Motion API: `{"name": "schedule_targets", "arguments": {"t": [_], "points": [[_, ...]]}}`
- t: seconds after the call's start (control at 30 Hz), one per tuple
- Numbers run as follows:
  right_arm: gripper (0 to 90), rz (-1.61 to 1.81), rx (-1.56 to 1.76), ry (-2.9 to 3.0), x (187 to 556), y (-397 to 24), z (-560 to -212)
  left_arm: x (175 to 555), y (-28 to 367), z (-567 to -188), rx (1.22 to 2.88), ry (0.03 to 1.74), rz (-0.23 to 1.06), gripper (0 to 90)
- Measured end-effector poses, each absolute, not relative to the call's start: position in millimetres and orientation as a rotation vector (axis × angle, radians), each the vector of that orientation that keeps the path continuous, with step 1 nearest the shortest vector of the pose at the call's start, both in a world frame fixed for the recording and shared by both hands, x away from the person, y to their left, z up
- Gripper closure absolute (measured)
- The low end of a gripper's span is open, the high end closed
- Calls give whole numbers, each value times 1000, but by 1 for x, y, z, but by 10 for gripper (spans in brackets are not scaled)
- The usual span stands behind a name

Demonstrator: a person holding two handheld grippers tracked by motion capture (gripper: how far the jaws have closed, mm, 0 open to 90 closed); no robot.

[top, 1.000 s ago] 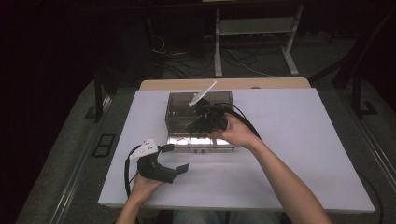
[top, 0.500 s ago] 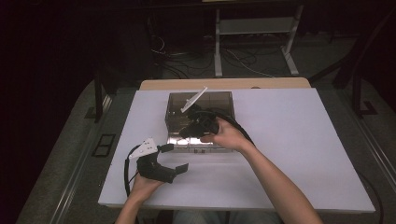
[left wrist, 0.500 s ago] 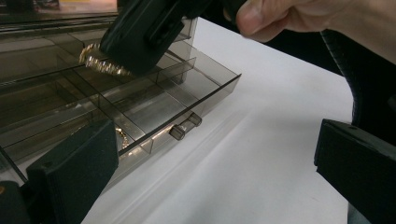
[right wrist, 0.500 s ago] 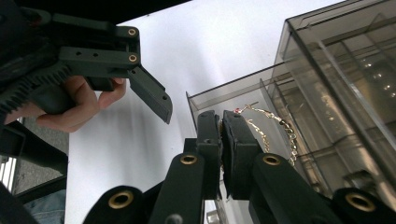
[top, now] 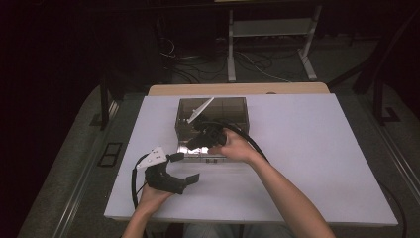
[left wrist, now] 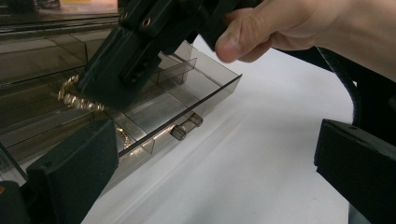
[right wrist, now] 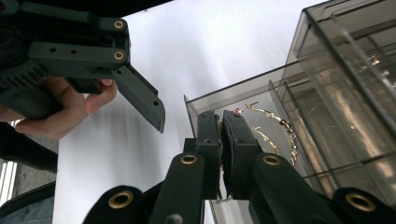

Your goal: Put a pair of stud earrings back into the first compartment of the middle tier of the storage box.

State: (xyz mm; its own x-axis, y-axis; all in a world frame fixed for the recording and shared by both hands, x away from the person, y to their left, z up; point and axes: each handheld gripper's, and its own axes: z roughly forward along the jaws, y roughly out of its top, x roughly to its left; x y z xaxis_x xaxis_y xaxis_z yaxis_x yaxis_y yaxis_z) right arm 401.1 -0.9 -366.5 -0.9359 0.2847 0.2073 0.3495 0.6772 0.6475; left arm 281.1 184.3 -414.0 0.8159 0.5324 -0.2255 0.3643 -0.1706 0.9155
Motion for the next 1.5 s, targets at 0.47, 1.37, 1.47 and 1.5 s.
{"name": "schedule_targets", "arguments": {"t": [0.47, 1.37, 1.47, 1.5], "points": [[850, -1085, -533, -2798, 404, 9, -382, 281, 185, -414, 1793, 689, 175, 0], [686, -1106, -580, -2812, 399, -6, -382, 282, 186, -414, 1788, 688, 176, 0], [637, -1129, -581, -2822, 394, -12, -375, 283, 185, -414, 1787, 688, 174, 0], [617, -1133, -581, -2830, 392, -14, -373, 283, 185, -414, 1787, 688, 173, 0]]}}
